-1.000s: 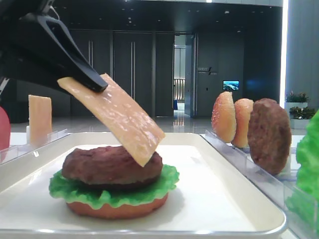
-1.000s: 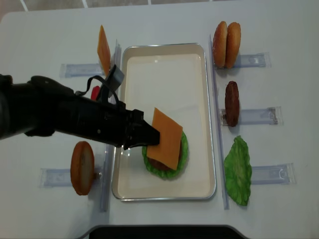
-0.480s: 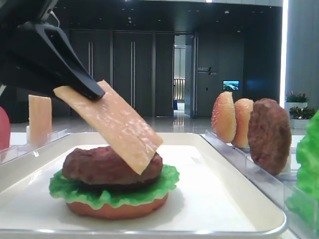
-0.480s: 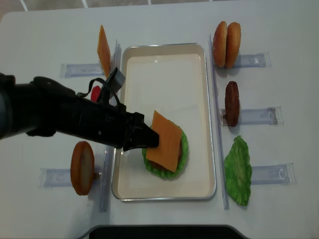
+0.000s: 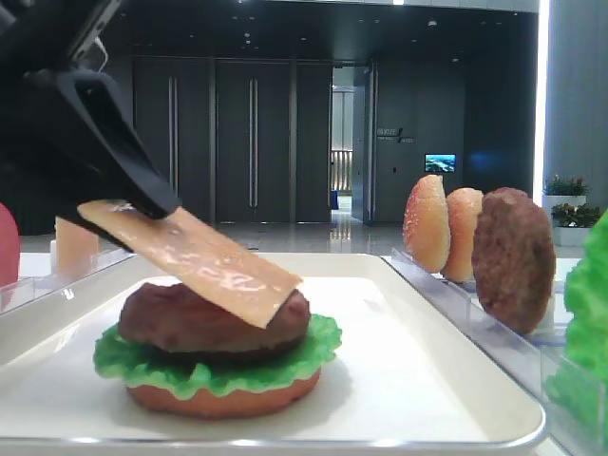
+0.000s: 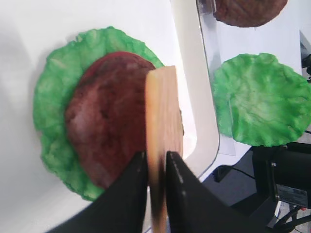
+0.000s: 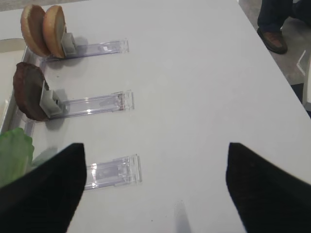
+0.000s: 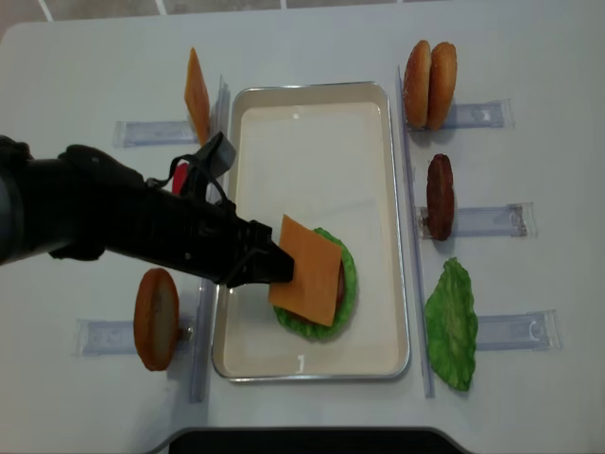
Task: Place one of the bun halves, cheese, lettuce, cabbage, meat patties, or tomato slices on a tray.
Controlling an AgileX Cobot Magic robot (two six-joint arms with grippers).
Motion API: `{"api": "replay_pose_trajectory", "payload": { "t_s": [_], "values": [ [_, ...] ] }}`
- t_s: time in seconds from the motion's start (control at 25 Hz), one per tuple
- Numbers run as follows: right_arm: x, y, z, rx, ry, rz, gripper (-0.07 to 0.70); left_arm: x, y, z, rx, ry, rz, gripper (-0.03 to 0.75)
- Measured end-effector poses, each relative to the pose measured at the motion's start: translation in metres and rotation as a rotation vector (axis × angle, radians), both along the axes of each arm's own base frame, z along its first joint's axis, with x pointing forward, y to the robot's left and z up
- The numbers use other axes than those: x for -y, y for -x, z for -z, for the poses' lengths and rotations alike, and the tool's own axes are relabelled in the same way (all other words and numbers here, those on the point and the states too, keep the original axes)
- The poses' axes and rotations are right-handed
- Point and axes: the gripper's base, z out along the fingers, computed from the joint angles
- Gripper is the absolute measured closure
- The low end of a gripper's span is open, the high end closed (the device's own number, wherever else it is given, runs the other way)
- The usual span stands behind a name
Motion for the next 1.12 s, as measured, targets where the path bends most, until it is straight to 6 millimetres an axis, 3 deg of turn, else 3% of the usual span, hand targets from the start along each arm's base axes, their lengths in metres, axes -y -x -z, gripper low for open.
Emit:
{"api": "replay_pose_trajectory", "payload": {
  "t_s": [0.08, 0.24, 0.32, 0.44, 0.72, 0.88, 1.12],
  "values": [
    [0.0, 0.0, 0.0, 0.0, 0.0, 0.0, 0.073, -0.001, -0.001, 0.001, 0.008, -0.011, -0.005, 0.496],
    [0.0, 0.0, 0.0, 0.0, 0.0, 0.0, 0.073, -0.002, -0.002, 0.001, 0.017, -0.022, -0.013, 0.164],
    [0.0, 0.0, 0.0, 0.0, 0.0, 0.0, 0.073, -0.002, -0.002, 0.002, 0.019, -0.03, -0.016, 0.072],
    [0.0, 0.0, 0.0, 0.0, 0.0, 0.0, 0.074, -0.004, -0.003, 0.004, 0.014, -0.065, -0.026, 0.034],
    [0.0, 0.0, 0.0, 0.0, 0.0, 0.0, 0.076, -0.009, -0.007, 0.003, -0.013, -0.163, -0.034, 0.024],
    [0.0, 0.0, 0.0, 0.0, 0.0, 0.0, 0.076, -0.01, -0.017, -0.009, -0.004, -0.229, -0.006, 0.024],
    [0.0, 0.0, 0.0, 0.0, 0.0, 0.0, 0.076, -0.02, -0.033, -0.049, 0.1, -0.348, 0.002, 0.024]
  ]
}}
